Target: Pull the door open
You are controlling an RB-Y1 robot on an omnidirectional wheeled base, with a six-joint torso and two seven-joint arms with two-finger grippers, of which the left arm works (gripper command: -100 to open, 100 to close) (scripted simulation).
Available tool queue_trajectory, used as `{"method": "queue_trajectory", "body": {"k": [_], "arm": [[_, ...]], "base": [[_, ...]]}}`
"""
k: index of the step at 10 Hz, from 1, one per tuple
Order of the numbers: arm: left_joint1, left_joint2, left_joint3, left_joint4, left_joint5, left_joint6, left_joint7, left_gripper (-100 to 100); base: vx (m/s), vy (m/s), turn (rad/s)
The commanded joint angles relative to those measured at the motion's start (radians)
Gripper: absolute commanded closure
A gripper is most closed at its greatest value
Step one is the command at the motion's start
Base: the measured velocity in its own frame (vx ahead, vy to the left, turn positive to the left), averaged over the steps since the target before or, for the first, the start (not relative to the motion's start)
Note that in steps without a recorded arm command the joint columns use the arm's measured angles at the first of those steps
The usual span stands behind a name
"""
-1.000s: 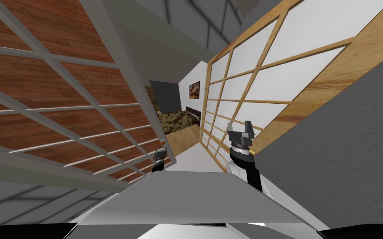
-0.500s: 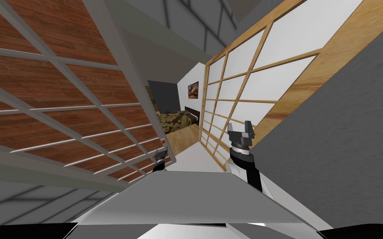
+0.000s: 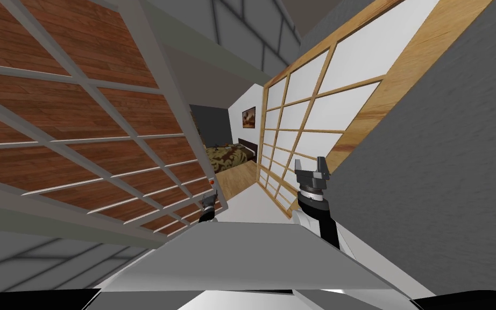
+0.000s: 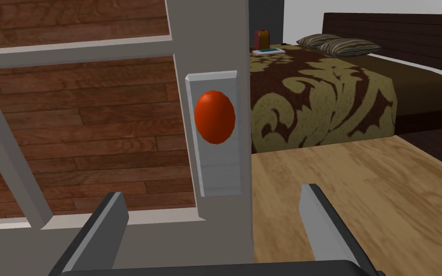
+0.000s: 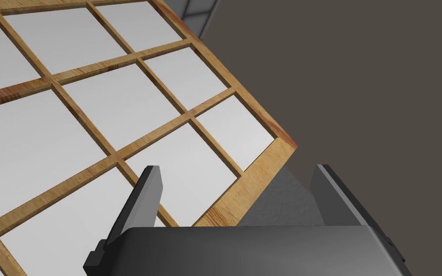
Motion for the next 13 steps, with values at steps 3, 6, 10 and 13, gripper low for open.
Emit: {"method": "queue_trajectory", "body": {"k": [3, 6, 10, 13], "arm": [[0.011, 0.026, 0.001, 0.013, 0.003, -0.008, 0.038, -100], [0.032, 0.078, 0.004, 0.037, 0.008, -0.024, 0.106, -100], [0.034, 0.112, 0.002, 0.082, 0.008, -0.046, 0.162, -100], [0.034, 0.112, 0.002, 0.082, 0.008, -0.046, 0.162, 100]], "base": [[0.085, 0.009, -0.032], [0.201, 0.039, -0.068], [0.173, -0.005, -0.042], [-0.028, 0.008, 0.003]]}}
